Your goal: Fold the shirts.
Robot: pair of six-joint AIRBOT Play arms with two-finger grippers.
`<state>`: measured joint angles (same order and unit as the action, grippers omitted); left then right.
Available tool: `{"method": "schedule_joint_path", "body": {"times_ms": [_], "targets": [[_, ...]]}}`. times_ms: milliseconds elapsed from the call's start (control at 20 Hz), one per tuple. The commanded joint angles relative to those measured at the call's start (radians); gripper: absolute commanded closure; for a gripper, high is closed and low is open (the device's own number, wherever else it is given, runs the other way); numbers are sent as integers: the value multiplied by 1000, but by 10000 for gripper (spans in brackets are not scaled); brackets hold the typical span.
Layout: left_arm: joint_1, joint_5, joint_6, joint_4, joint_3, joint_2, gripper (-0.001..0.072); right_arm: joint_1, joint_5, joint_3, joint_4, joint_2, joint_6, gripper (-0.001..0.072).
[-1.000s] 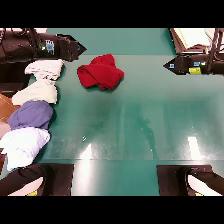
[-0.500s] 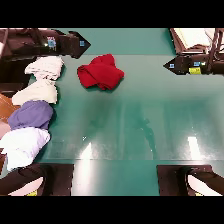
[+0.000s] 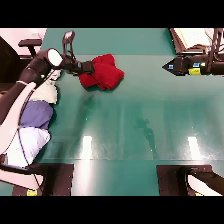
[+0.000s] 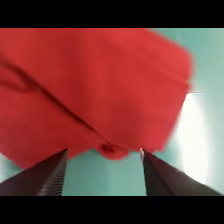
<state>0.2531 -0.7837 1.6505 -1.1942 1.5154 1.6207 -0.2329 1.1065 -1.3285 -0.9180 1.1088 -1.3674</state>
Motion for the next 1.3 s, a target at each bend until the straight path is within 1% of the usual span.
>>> {"method": "schedule_joint_path", "body": {"times_ms": [0,200,450,500,550,600,700,850,900,1050,1150,1250], "targets": [[-36,88,-4,164,0,143,154,-1,12,0,10,0,0,695],[-35,154,-85,310,10,205,154,-1,11,0,10,0,0,695],[-35,199,-87,372,50,219,156,-1,12,0,10,0,0,695],[-35,192,-88,371,81,219,222,-1,13,0,10,0,0,695],[-35,173,-89,367,118,219,493,-1,16,0,10,0,0,695],[-35,152,-92,360,155,218,674,-1,21,0,10,0,0,695],[-36,84,-135,351,243,211,684,0,21,0,10,-6,0,695],[-36,-35,-143,250,391,138,685,9,-10,0,7,-67,0,695],[-35,-63,-171,223,433,89,685,20,-34,0,7,-103,0,695],[-35,-138,-277,206,513,-95,684,63,-110,0,7,-222,0,695],[-34,-187,-312,206,513,-223,685,90,-140,0,7,-291,0,695],[-11,-261,-327,198,513,-311,685,122,-146,0,6,-342,0,695]]}}
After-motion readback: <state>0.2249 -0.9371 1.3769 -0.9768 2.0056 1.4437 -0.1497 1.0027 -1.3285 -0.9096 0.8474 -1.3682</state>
